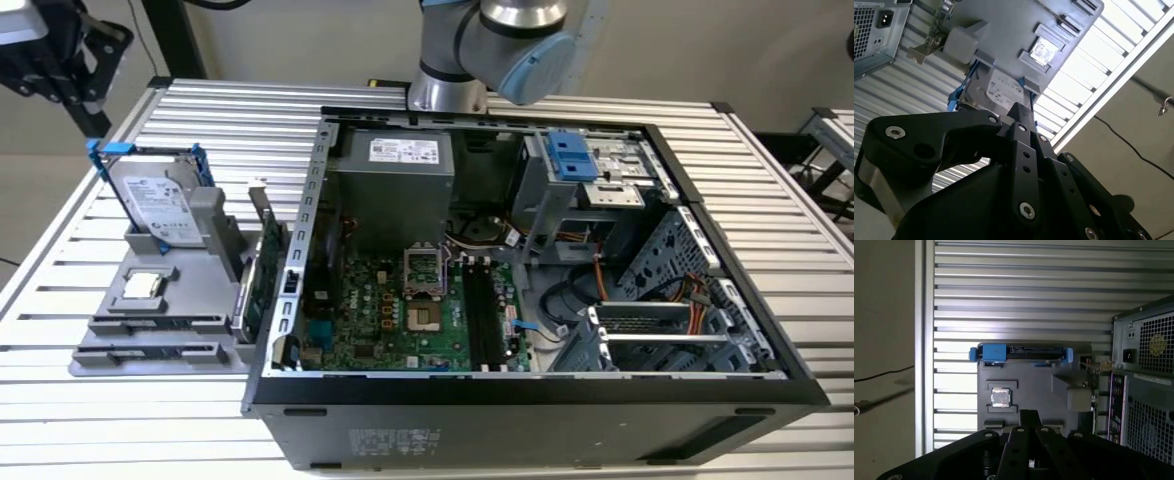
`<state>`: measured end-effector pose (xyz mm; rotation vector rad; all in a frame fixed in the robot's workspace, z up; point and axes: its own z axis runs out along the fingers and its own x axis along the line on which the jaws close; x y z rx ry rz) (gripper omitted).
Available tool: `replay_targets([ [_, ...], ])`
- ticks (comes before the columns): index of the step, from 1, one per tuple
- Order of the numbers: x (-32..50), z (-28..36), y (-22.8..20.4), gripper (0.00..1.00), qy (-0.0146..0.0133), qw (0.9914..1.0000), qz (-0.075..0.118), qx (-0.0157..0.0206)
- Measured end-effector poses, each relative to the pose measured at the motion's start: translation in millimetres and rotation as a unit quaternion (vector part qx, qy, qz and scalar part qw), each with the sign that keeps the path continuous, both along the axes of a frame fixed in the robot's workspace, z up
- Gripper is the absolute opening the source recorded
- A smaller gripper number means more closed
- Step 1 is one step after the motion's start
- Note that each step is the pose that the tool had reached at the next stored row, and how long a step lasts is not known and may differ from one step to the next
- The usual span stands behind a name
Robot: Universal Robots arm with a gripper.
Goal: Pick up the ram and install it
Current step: 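Reach for the ram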
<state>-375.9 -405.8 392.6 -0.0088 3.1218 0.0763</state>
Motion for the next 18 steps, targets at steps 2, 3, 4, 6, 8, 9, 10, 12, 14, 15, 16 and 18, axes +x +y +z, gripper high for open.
replay_targets([
  [2,-0.1,0.0,-1.2,0.0,0.0,1.0,0.0,0.0],
  [3,-0.1,0.0,-1.8,0.0,0.0,1.0,0.0,0.0],
  [4,-0.1,0.0,-2.4,0.0,0.0,1.0,0.0,0.0],
  [6,-0.2,0.0,-3.6,0.0,0.0,1.0,0.0,0.0],
  [8,-0.2,0.0,-4.8,0.0,0.0,1.0,0.0,0.0],
  [9,-0.3,0.0,-5.4,0.0,0.0,1.0,0.0,0.0],
  [10,-0.3,0.0,-6.1,0.0,0.0,1.0,0.0,0.0],
  [12,-0.4,0.0,-7.3,0.0,0.0,1.0,0.0,0.0],
  [14,-0.5,0.0,-8.6,0.0,0.0,1.0,0.0,0.0],
  [15,-0.5,0.0,-9.1,0.0,0.0,1.0,0.0,0.0],
  [16,-0.5,0.0,-9.7,0.0,0.0,1.0,0.0,0.0],
  [18,-0.6,0.0,-11.0,0.0,0.0,1.0,0.0,0.0],
])
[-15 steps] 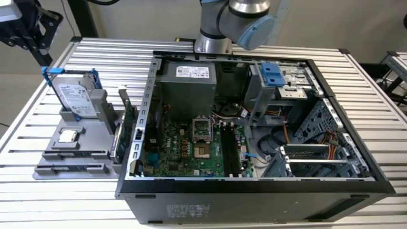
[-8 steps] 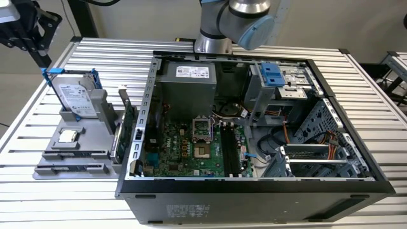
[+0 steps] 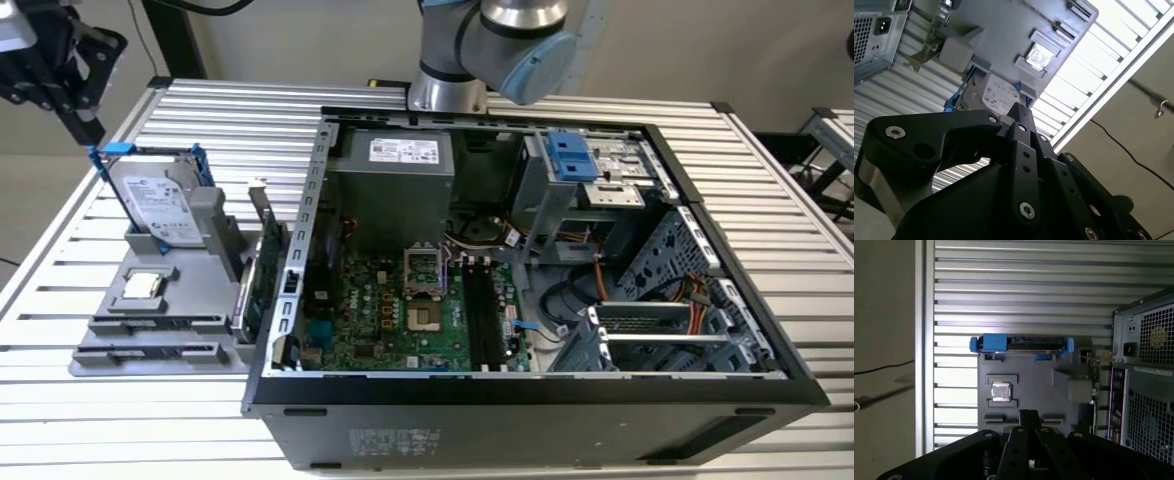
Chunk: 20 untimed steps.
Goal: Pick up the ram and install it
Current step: 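Reach for the ram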
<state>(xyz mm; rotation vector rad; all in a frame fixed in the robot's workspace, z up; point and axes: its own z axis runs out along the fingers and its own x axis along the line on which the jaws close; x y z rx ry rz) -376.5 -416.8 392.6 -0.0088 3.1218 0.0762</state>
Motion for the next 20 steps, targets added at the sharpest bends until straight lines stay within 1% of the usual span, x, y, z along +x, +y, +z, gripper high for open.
replay_targets([
  [12,-0.3,0.0,-6.3,0.0,0.0,1.0,0.0,0.0],
  [20,-0.5,0.0,-8.6,0.0,0.0,1.0,0.0,0.0],
])
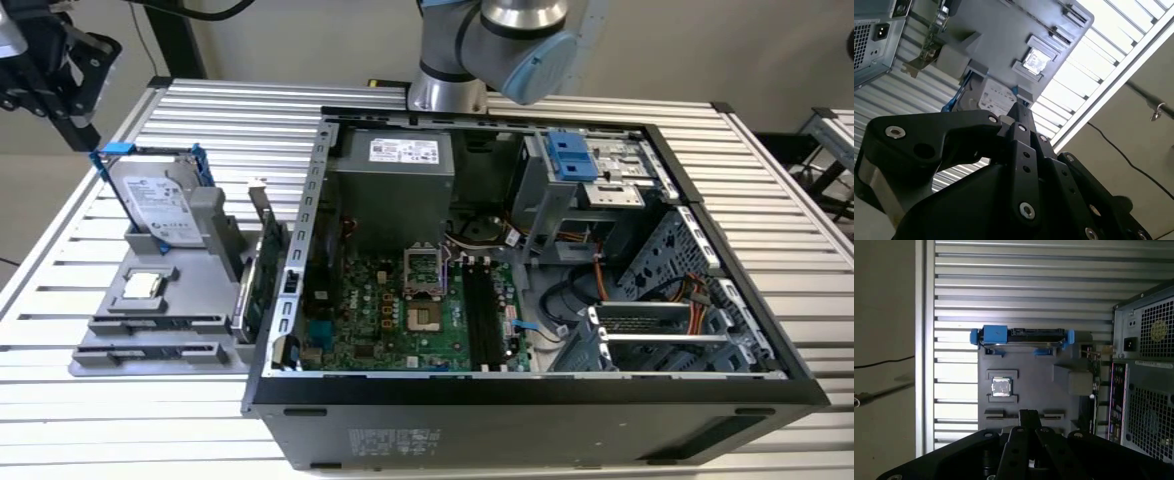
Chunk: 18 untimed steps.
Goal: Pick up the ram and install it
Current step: 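Reach for the ram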
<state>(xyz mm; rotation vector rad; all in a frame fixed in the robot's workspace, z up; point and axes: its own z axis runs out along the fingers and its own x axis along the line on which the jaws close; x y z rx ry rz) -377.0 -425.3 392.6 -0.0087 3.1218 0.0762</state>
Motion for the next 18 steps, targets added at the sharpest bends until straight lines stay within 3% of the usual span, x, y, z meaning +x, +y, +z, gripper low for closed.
replay_targets([
  [18,-0.1,0.0,-4.8,0.0,0.0,1.0,0.0,0.0],
])
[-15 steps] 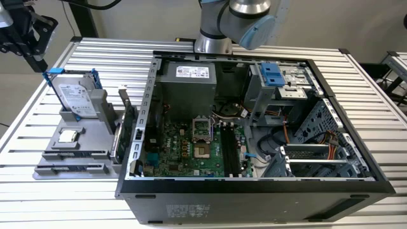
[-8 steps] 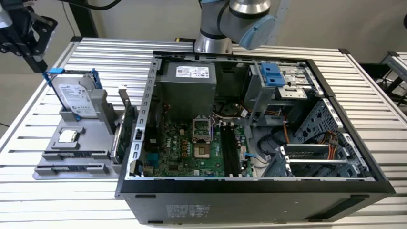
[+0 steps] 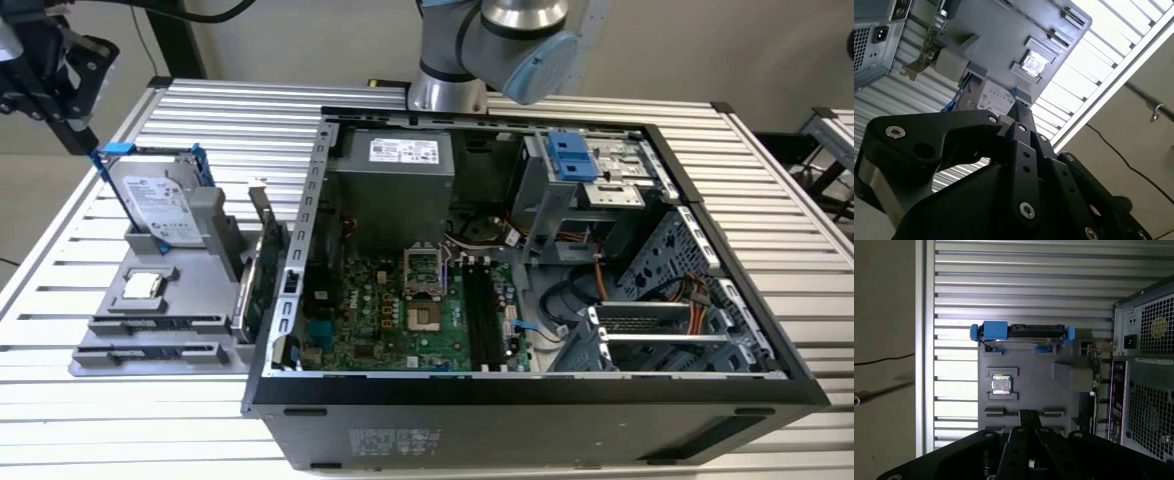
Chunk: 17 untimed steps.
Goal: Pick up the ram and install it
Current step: 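Reach for the ram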
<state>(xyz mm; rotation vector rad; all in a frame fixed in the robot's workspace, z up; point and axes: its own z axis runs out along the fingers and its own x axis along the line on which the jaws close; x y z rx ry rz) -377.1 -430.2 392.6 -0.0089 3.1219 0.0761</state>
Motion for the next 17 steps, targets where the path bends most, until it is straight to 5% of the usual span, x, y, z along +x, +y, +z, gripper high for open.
replay_targets([
  [8,0.0,0.0,-4.3,0.0,0.0,1.0,0.0,0.0],
  [17,0.0,-0.2,-17.8,0.0,0.0,1.0,0.0,0.0],
])
